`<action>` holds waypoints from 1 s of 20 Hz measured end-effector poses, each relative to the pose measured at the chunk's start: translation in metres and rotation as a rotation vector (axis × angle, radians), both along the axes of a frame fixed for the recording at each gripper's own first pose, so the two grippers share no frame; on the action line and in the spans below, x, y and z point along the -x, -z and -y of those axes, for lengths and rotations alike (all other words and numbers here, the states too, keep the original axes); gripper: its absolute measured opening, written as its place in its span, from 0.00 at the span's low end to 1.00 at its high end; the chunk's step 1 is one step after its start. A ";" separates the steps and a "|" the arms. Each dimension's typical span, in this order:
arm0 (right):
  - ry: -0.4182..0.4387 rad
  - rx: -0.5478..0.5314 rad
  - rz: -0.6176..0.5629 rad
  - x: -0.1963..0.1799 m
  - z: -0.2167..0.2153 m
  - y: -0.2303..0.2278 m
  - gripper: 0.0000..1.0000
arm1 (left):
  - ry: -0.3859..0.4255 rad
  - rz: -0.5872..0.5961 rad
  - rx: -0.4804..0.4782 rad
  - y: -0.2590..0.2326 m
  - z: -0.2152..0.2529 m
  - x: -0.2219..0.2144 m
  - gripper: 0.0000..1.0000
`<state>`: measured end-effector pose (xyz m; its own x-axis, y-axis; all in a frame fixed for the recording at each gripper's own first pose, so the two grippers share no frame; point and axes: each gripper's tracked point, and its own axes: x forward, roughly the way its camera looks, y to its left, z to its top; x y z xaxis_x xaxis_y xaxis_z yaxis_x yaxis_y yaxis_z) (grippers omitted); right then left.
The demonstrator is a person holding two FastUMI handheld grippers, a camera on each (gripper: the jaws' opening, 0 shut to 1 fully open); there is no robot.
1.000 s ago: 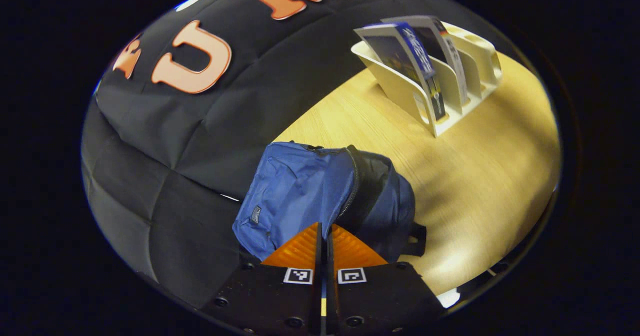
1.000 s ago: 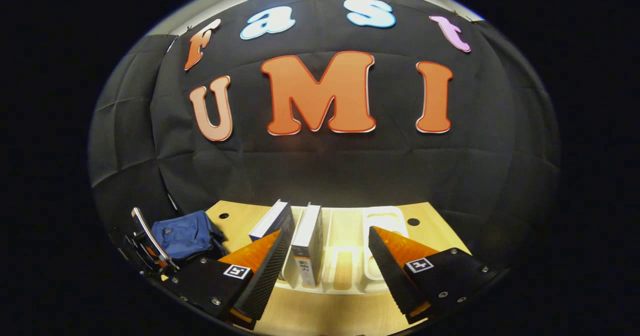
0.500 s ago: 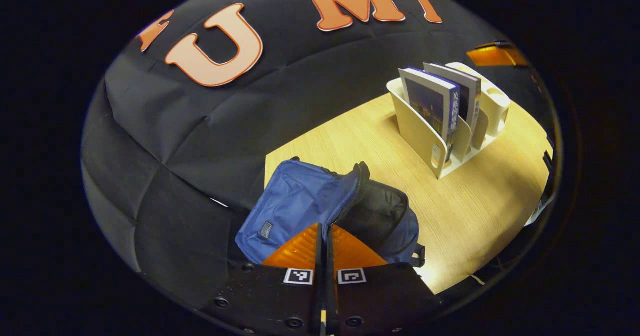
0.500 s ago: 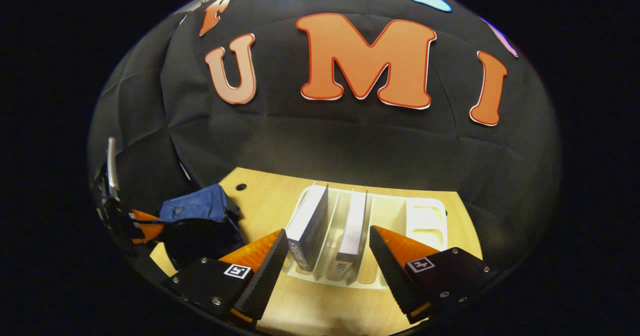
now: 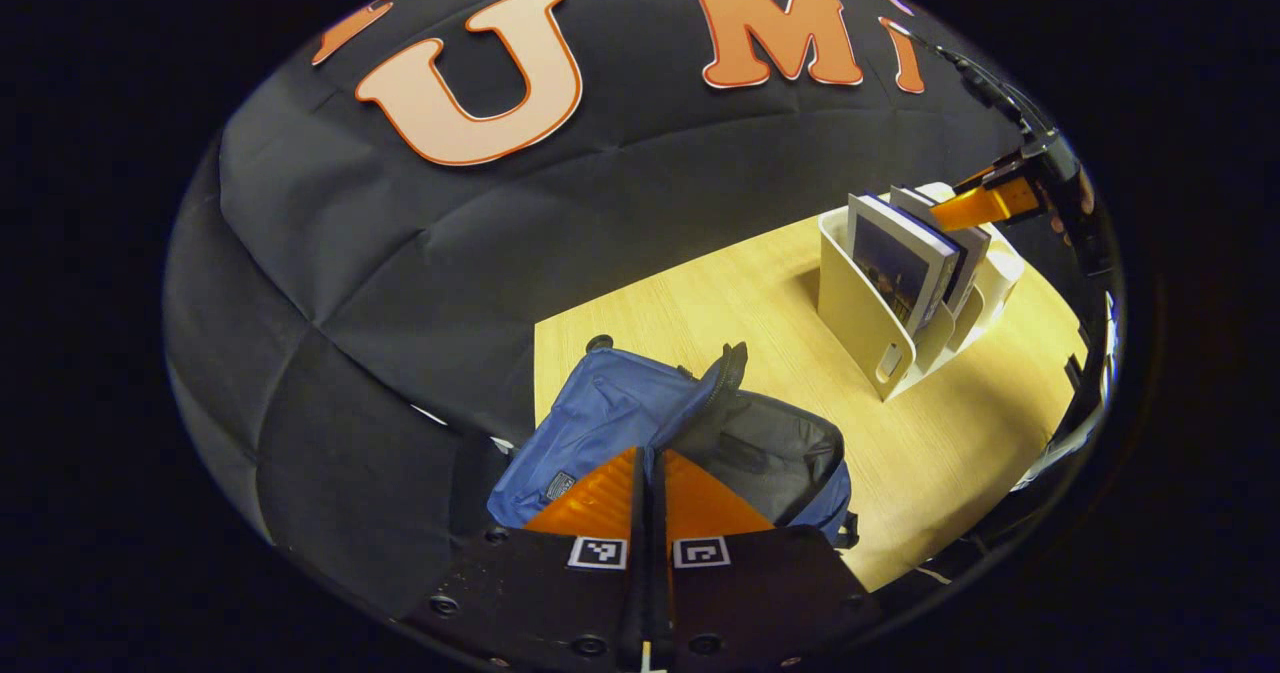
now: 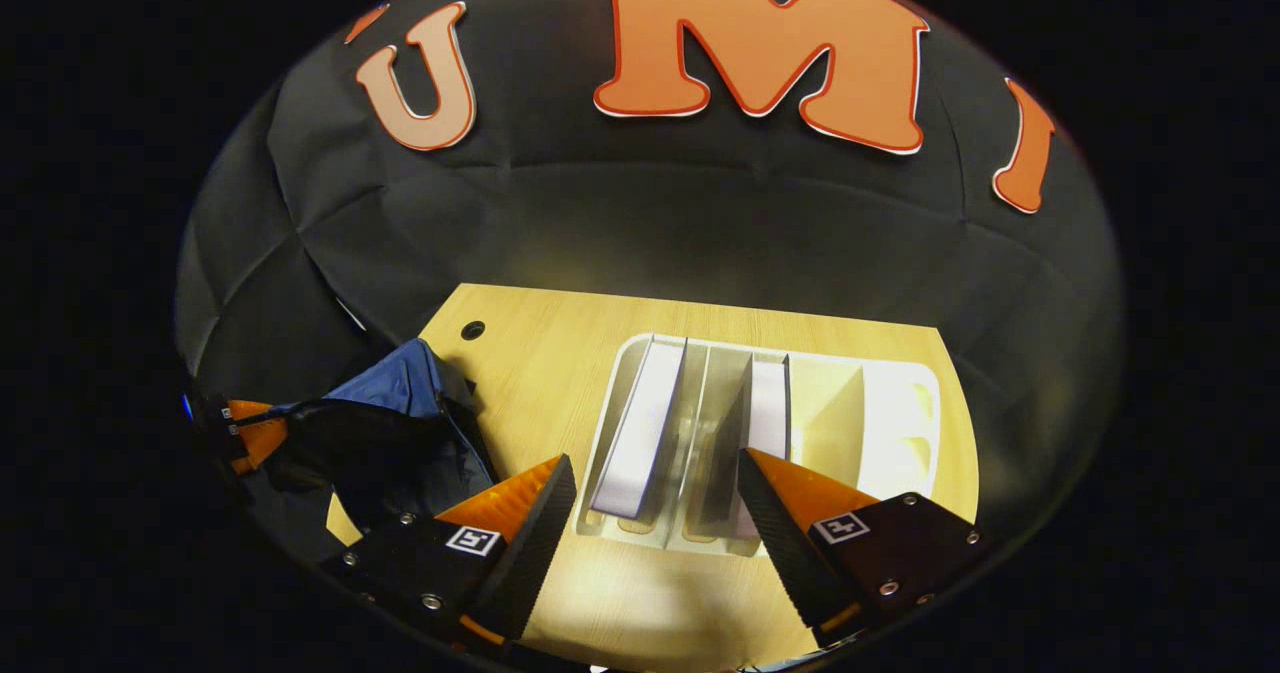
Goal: Open the schoolbag, grab two books from the bookshelf and put them into the schoolbag.
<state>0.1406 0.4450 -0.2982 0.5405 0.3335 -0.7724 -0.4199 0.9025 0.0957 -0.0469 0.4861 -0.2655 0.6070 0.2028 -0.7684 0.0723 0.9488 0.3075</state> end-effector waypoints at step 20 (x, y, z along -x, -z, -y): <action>0.104 0.189 -0.523 -0.006 -0.029 0.064 0.42 | 0.053 -0.016 0.119 0.001 -0.008 -0.007 0.03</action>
